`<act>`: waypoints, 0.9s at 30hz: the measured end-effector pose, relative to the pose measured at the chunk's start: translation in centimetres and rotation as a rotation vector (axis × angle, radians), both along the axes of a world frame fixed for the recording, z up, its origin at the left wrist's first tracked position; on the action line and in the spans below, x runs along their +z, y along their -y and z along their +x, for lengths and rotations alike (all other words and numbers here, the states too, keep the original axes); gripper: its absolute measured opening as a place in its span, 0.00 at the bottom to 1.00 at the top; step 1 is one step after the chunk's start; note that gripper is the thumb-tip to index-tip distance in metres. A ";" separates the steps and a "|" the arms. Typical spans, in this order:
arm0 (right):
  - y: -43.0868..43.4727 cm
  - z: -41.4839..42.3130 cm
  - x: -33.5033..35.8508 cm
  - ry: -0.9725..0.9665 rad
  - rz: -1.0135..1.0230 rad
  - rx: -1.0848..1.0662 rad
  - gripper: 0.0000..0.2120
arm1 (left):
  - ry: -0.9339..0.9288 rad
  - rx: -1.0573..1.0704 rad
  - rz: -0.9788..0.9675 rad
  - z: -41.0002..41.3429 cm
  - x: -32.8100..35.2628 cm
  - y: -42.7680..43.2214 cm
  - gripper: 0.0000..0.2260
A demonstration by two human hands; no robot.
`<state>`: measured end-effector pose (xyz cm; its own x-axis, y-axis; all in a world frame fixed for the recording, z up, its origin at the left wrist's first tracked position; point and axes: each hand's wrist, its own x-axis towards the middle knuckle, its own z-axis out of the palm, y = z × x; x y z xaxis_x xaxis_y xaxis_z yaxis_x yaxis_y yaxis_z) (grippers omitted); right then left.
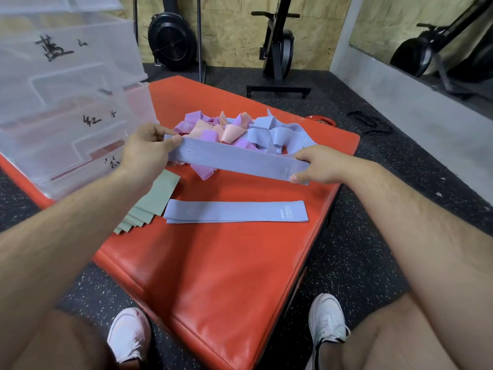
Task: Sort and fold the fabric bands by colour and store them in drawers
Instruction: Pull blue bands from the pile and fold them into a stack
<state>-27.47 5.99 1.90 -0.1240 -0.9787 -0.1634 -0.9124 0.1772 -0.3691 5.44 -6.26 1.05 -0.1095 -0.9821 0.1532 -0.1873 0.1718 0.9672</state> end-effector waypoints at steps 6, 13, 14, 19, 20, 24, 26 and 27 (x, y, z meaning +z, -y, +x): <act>-2.3 -1.8 -0.3 0.491 0.029 -0.146 0.03 | 0.196 -0.113 0.096 1.7 -2.0 0.1 0.04; -4.2 -1.4 -1.9 0.619 0.224 -0.292 0.02 | 0.555 -0.172 0.008 2.5 -3.2 -1.6 0.06; -4.2 -1.2 -2.2 0.587 0.236 -0.293 0.02 | 0.625 -0.166 -0.033 2.5 -3.3 -1.9 0.04; -4.4 -0.1 -3.2 0.443 0.249 -0.310 0.03 | 0.834 -0.220 -0.232 2.9 -4.3 -2.8 0.04; -4.4 0.1 -3.3 0.427 0.247 -0.319 0.03 | 0.855 -0.223 -0.268 2.9 -4.6 -2.8 0.05; -4.3 1.0 -3.7 0.386 0.239 -0.338 0.02 | 0.903 -0.222 -0.364 2.9 -5.3 -3.0 0.09; -4.4 1.7 -3.7 0.363 0.235 -0.334 0.03 | 0.928 -0.228 -0.390 3.0 -5.7 -2.8 0.09; -4.4 2.0 -3.6 0.350 0.235 -0.331 0.03 | 0.931 -0.233 -0.391 3.0 -5.9 -2.6 0.09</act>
<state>-25.48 10.41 -1.73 -0.3190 -0.8285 -0.4602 -0.6233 0.5492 -0.5567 8.45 -3.63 -4.83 -0.5288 -0.8214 0.2139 -0.7543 0.5703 0.3252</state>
